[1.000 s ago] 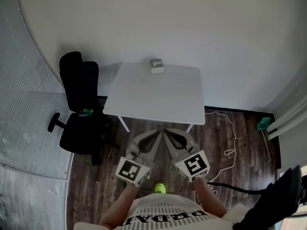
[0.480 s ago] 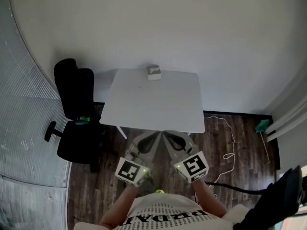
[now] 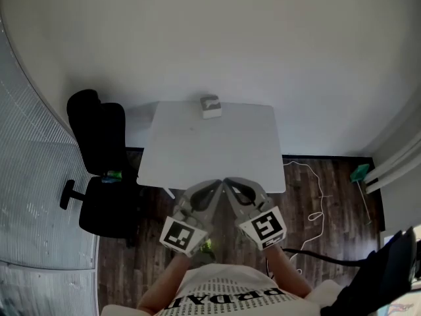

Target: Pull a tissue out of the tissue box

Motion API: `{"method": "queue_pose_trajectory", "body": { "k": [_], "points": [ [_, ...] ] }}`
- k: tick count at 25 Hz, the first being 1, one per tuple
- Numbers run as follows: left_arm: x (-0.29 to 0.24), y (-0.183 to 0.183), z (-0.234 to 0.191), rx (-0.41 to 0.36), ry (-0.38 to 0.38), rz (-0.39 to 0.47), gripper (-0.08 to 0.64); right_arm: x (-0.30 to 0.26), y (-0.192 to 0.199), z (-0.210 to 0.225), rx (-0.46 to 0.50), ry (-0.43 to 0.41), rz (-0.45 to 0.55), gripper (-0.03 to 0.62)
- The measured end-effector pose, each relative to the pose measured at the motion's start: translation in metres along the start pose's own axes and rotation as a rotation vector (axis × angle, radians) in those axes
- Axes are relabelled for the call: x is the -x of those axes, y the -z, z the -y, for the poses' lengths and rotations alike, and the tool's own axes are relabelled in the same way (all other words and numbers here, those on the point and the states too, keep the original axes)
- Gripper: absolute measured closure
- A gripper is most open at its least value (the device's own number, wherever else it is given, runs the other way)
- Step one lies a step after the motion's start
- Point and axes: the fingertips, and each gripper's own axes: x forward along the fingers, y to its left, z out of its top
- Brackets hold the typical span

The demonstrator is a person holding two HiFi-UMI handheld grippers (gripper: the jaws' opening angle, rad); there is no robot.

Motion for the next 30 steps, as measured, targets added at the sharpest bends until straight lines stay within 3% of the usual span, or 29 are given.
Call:
{"method": "queue_pose_trajectory", "body": {
  "k": [17,30],
  "points": [
    [-0.041,0.007,-0.118,0.022,0.063,0.005,0.569,-0.113,-0.006,0.044,0.005,0.063,-0.004,0.592],
    [-0.089,0.025,-0.168,0.029,0.032,-0.021,0.569,-0.164,0.008,0.092,-0.002,0.027,-0.014,0.594]
  ]
}}
